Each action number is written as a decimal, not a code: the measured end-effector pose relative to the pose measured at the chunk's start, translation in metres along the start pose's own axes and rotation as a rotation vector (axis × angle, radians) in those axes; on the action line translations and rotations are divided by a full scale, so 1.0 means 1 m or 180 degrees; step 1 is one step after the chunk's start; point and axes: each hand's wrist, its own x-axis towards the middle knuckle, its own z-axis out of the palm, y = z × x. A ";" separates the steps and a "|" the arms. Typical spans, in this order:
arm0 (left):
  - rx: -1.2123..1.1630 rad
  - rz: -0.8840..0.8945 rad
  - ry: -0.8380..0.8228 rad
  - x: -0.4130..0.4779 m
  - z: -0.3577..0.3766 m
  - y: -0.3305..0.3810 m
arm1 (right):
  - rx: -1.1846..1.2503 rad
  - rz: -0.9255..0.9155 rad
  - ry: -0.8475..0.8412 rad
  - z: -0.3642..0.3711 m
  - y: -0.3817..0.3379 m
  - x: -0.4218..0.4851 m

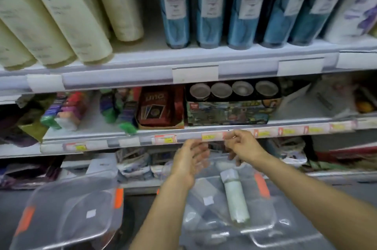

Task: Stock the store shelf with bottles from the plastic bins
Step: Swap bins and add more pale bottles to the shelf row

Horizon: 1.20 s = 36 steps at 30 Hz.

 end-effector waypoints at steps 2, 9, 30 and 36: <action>0.0040 -0.0255 0.0088 0.019 0.001 -0.027 | 0.0126 0.0452 -0.0068 -0.002 0.035 0.007; 0.0255 -0.1213 0.0143 0.090 0.007 -0.116 | 0.0526 0.1667 -0.0034 0.014 0.149 0.022; 0.0555 -0.1732 -0.0006 0.228 -0.015 -0.276 | -0.0241 0.2236 -0.0141 0.100 0.343 0.110; 0.0604 -0.1711 -0.0146 0.243 -0.015 -0.279 | -0.0349 0.2307 0.0092 0.107 0.337 0.111</action>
